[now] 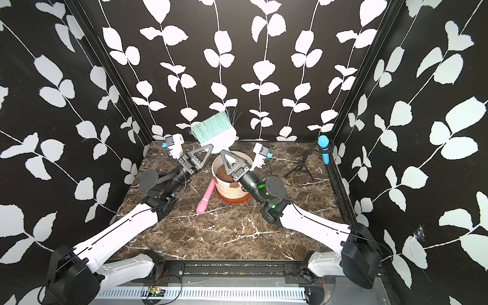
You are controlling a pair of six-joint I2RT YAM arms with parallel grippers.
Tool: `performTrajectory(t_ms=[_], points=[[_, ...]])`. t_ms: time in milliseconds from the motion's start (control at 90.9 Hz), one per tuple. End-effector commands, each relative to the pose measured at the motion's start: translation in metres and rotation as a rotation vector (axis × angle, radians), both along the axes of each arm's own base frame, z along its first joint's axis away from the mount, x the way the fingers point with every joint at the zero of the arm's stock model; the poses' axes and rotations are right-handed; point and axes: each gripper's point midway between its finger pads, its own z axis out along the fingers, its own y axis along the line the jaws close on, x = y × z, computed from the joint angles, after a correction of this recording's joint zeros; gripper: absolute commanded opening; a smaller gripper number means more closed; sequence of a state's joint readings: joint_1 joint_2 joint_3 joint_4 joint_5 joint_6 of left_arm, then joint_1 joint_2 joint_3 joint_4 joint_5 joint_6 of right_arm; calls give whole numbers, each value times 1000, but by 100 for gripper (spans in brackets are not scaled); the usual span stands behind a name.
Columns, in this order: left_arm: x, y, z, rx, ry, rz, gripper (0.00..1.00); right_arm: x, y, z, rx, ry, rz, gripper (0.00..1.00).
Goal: Scrub the dried mud off the ceramic pot
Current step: Pick up the brush from the center of the board.
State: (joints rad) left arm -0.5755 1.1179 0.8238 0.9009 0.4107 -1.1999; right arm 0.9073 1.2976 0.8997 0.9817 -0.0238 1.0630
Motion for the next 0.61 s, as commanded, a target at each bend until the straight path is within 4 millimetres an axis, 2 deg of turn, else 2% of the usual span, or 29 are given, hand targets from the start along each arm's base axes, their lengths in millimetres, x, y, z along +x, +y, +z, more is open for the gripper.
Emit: performTrajectory(t_ms=[0, 165, 341, 594], points=[[-18, 0, 9, 9, -59, -42, 0, -18, -9, 39, 49, -106, 15, 57], [-19, 0, 7, 0, -52, -48, 0, -17, -17, 43, 72, -117, -20, 59], [-19, 0, 5, 3, -46, -52, 0, -18, -19, 48, 83, -140, -29, 54], [-19, 1, 3, -7, -45, -50, 0, -23, -16, 53, 79, -186, -14, 27]])
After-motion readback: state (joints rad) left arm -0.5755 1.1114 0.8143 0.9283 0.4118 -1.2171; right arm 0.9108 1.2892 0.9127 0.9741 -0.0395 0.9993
